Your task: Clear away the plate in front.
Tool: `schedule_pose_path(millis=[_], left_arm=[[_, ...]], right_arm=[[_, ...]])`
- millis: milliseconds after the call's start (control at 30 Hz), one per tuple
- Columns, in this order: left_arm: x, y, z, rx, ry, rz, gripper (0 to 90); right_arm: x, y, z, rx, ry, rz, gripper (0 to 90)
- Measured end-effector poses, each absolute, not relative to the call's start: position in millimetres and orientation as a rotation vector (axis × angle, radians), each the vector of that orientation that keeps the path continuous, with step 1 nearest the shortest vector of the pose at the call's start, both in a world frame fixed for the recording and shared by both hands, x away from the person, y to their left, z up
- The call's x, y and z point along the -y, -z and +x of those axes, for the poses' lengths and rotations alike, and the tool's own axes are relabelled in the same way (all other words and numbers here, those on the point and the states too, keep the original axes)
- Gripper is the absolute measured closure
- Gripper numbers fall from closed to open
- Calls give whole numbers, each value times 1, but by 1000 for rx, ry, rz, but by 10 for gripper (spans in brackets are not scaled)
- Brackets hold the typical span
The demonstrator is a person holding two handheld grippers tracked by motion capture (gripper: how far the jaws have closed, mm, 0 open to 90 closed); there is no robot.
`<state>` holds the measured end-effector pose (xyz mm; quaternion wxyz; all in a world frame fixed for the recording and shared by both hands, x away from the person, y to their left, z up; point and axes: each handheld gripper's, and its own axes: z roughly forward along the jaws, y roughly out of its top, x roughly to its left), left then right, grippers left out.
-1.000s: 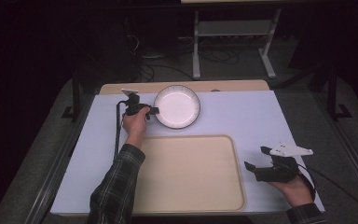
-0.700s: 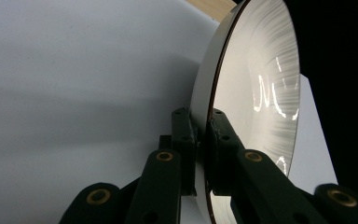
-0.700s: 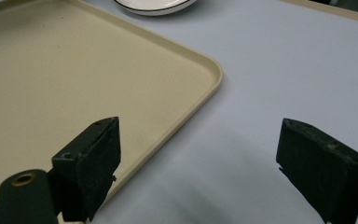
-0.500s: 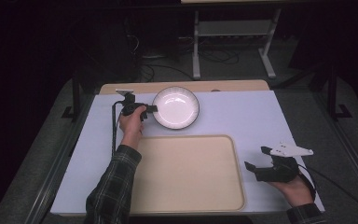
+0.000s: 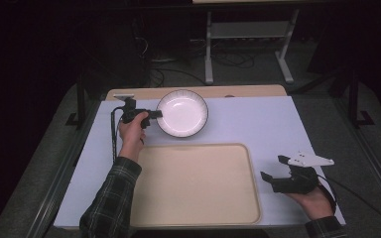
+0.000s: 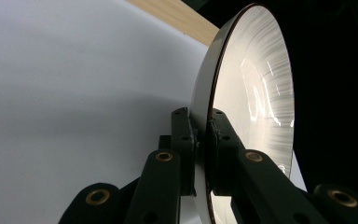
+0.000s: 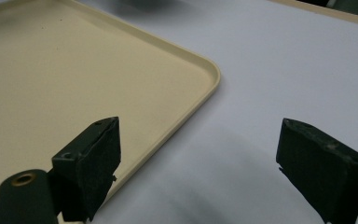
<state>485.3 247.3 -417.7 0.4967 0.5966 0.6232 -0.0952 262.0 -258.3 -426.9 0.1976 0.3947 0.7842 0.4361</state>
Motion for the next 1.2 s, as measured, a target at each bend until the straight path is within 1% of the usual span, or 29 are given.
schedule_pose_path(millis=[233,500,700,933,1200], left_arm=[[-256,405,472,-1451,216,1484,832],[-259,389,454,-1385,175,1576,831],[-255,380,435,-1320,150,1663,831],[-249,375,416,-1272,154,1733,831],[-238,376,396,-1229,151,1821,831]], right_arm=[[258,427,262,-2188,-1223,1104,130],[258,427,262,-2186,-1223,1102,129],[258,427,262,-2189,-1222,1104,129],[258,427,261,-2189,-1224,1106,129],[257,427,261,-2190,-1222,1106,129]])
